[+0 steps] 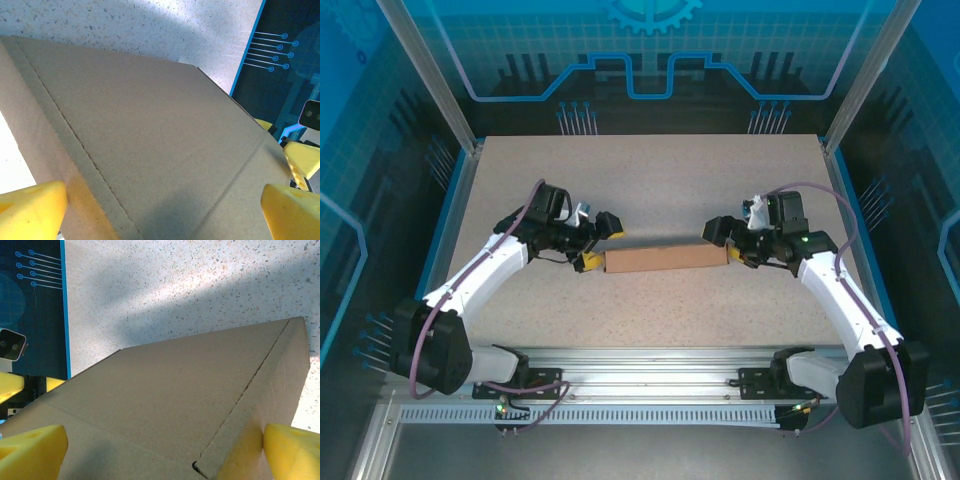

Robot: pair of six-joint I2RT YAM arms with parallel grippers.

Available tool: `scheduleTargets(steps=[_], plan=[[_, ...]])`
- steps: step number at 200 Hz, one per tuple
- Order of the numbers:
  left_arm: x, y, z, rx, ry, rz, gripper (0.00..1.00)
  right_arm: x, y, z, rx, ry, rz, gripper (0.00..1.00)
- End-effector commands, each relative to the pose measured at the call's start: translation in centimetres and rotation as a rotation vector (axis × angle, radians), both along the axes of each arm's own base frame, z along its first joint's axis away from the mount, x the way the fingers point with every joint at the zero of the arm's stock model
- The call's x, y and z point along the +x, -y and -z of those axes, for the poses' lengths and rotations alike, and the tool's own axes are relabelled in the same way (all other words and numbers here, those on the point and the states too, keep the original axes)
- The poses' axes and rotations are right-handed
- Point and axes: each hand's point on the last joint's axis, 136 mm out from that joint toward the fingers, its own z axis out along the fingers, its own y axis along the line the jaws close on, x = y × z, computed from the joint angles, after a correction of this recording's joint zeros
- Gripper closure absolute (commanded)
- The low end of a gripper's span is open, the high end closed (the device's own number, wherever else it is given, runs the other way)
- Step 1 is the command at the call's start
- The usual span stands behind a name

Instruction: Fold the paper box

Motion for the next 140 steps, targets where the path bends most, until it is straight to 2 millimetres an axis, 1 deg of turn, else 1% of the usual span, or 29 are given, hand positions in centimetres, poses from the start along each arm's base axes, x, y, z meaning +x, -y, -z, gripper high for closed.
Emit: scheduleTargets(steps=[1, 60, 88, 140], plan=[[-0.6, 1.4, -0.8, -0.103, -0.066, 0.027, 0.01, 0.0, -0.9, -1.2, 0.046, -0.011, -0.043, 0.00], [0.2, 1.3, 0.2, -0.101, -0.088, 0.020, 0.01, 0.6, -0.6, -0.4, 0.021, -0.026, -0.037, 0.00], [0.4, 0.8, 0.7, -0.099, -0.095, 0.009, 0.01, 0.8, -0.3, -0.1, 0.003, -0.024, -0.021, 0.00], [0.9, 0.4, 0.9, -0.111, -0.101, -0.003, 0.01, 1.5, 0.1, 0.3, 0.017, -0.041, -0.013, 0.00]])
